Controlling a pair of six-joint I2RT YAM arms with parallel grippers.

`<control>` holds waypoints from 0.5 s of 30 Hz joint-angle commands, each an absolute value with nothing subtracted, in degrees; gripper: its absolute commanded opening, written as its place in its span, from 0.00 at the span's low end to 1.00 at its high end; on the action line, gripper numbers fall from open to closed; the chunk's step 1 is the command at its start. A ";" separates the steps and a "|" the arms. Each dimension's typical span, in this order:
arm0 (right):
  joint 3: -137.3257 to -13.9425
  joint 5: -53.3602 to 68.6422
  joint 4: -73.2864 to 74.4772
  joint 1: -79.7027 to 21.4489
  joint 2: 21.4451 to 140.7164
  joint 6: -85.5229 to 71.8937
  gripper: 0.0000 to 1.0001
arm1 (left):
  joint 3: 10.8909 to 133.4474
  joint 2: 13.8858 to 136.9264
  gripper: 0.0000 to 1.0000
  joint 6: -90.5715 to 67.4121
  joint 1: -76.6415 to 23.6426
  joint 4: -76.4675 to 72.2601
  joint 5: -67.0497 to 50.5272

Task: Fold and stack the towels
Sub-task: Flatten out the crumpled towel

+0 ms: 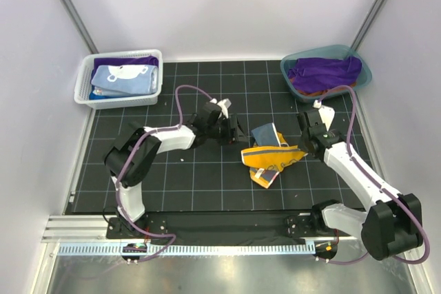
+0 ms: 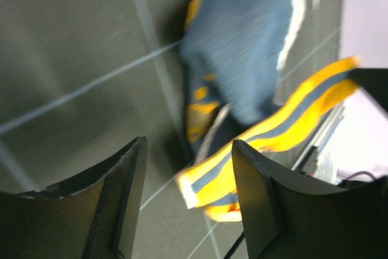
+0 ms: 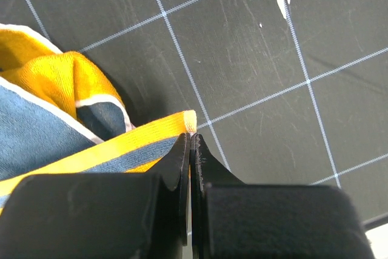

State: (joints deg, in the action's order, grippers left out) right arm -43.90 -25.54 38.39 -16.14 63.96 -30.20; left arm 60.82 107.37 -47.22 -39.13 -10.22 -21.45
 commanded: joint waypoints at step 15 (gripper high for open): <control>-43.95 -23.47 32.61 -13.71 64.86 -30.85 0.01 | 51.33 107.22 0.62 -59.06 -41.04 -28.72 -24.78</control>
State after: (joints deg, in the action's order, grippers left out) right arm -43.57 -23.42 34.76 -14.06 64.55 -30.22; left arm 51.77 106.43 -55.79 -40.51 -20.34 -22.28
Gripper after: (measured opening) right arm 0.034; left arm 0.626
